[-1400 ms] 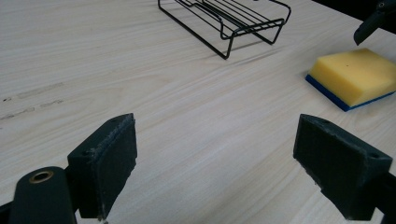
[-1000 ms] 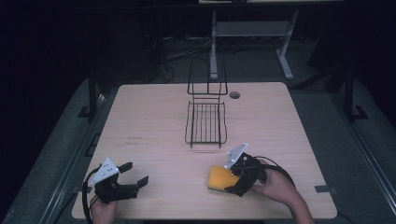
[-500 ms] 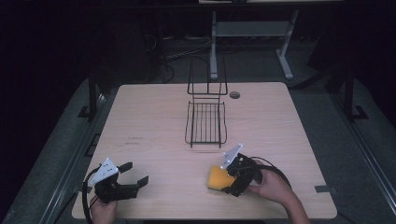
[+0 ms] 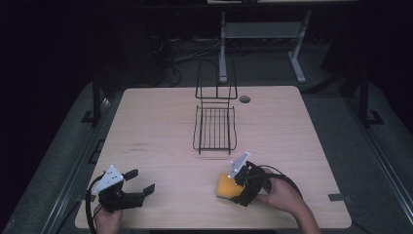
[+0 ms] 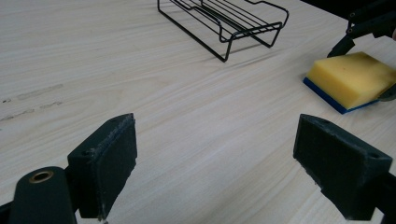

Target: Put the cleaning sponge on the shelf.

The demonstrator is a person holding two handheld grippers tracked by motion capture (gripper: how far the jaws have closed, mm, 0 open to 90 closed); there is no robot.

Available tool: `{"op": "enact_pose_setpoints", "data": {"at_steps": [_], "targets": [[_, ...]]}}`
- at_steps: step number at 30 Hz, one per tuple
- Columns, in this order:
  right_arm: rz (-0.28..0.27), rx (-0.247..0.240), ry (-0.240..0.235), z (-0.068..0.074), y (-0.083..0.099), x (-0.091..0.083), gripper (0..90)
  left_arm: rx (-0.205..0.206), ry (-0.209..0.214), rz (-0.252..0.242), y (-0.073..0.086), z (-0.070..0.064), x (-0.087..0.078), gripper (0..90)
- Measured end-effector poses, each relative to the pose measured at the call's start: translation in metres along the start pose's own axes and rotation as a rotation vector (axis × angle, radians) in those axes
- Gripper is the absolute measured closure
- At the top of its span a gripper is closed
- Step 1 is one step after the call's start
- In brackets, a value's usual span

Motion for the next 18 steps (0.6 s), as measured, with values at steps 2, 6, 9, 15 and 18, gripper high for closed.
{"op": "enact_pose_setpoints", "data": {"at_steps": [2,6,9,15,18], "targets": [[0.009,-0.003,0.001,0.0003,0.0004,0.0016,13.6,0.001,0.0,0.0,-0.0001,0.0,-0.0001,12.8],[0.013,-0.004,0.002,0.0008,0.0,0.0029,13.7,0.001,0.0,-0.001,-0.0002,0.0005,-0.0005,12.8],[0.019,-0.005,0.003,0.0006,0.0006,0.0041,13.8,0.0,0.001,-0.003,-0.0004,0.0006,-0.0009,12.8],[0.026,-0.004,0.006,0.0006,0.0014,0.005,14.5,0.0,0.002,-0.005,-0.0005,0.0011,-0.0013,12.8],[0.025,-0.002,0.003,0.0005,0.0019,0.0055,14.9,-0.003,0.003,-0.006,-0.0005,0.0013,-0.0013,12.8]]}}
Point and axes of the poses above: each handheld gripper's, and its own axes: x roughly forward along the jaws, y roughly out of its underside, z roughly to its left, the point moved 8 cm from there along x, roughly forward along the jaws, and after that the axes turned 4 degrees about -x, right-handed, at the moved point
